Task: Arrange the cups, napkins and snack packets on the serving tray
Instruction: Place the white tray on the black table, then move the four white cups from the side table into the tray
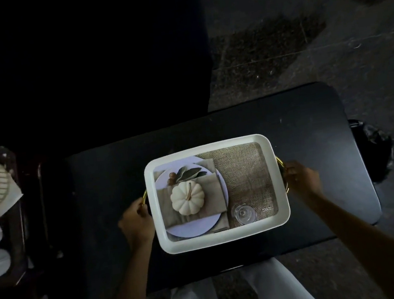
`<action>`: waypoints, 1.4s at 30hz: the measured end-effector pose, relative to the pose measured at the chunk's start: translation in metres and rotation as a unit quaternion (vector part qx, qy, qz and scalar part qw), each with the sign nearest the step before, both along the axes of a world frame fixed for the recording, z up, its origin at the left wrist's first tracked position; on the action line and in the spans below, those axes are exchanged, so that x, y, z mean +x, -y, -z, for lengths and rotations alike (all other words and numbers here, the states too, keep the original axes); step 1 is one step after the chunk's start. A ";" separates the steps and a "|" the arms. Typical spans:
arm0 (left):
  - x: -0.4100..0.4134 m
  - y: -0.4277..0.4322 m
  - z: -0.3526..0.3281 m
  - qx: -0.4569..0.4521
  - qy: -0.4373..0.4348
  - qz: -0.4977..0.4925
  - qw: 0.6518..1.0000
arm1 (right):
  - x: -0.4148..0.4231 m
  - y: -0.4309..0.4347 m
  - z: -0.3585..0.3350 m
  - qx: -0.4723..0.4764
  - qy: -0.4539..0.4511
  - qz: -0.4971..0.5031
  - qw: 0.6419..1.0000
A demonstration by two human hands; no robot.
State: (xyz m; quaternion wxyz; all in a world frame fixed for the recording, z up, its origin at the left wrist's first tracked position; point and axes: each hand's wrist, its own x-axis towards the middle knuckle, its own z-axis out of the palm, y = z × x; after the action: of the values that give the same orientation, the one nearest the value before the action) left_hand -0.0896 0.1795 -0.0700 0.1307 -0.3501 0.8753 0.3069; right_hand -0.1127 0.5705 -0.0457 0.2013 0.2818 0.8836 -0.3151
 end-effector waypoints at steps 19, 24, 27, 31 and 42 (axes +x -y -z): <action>0.022 0.012 0.001 0.029 -0.024 -0.023 0.999 | 0.006 0.008 -0.009 0.105 -0.032 -0.148 0.983; 0.059 0.014 -0.023 0.020 -0.089 -0.051 0.995 | 0.013 0.053 -0.031 0.138 -0.126 -0.287 0.940; 0.086 0.025 -0.037 0.029 -0.133 -0.080 0.988 | 0.017 0.102 -0.046 0.083 -0.153 -0.322 0.930; 0.118 0.064 -0.059 0.013 -0.177 -0.112 0.978 | 0.025 0.180 -0.060 0.037 -0.169 -0.336 0.926; 0.142 0.266 -0.095 -0.011 -0.249 -0.273 0.929 | 0.048 0.436 -0.063 -0.139 -0.221 -0.350 0.900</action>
State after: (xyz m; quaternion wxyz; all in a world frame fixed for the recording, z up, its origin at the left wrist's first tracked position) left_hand 0.0528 -0.0863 0.0252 -0.1838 -0.4894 0.7538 0.3982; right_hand -0.0650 0.1340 0.0172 0.1355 -0.1536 0.8941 -0.3982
